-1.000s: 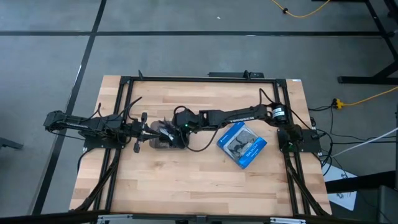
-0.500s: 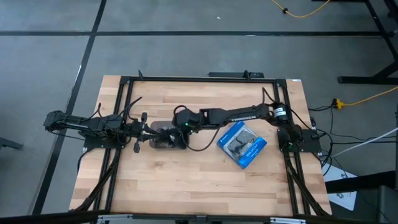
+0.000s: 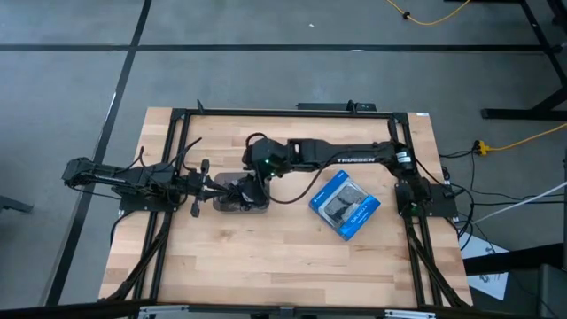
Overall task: Pick and place USB-C Cables
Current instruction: Return to Home Position
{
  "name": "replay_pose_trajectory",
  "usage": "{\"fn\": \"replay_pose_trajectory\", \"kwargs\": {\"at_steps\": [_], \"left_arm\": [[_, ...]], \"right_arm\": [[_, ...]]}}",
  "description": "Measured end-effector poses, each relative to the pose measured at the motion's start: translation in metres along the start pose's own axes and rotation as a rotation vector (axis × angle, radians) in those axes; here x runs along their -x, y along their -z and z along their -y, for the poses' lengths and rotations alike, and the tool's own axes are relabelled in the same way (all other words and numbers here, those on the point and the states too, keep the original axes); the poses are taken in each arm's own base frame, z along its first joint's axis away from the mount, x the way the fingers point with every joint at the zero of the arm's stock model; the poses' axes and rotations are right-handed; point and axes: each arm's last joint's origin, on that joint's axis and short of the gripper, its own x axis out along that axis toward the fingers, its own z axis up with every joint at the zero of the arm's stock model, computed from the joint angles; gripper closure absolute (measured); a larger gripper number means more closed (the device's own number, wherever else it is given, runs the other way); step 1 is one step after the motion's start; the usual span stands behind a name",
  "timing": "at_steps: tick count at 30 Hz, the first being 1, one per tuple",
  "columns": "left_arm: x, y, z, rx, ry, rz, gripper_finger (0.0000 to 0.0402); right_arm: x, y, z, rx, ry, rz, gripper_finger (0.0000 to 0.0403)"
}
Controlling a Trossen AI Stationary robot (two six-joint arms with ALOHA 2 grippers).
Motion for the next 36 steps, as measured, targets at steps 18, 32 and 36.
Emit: {"fn": "replay_pose_trajectory", "kwargs": {"at_steps": [18, 32, 36], "left_arm": [[0.000, 0.000, 0.000, -0.001, 0.001, 0.000, 0.0360], [0.000, 0.000, 0.000, -0.001, 0.001, 0.000, 0.0360], [0.000, 0.000, 0.000, -0.001, 0.001, 0.001, 0.0360]], "right_arm": [[0.040, 0.067, 0.008, 0.057, 0.049, -0.465, 0.0201], [0.158, 0.186, 0.013, 0.056, -0.205, 0.047, 0.0201], [0.179, 0.214, 0.023, 0.130, -0.273, 0.231, 0.0201]]}}
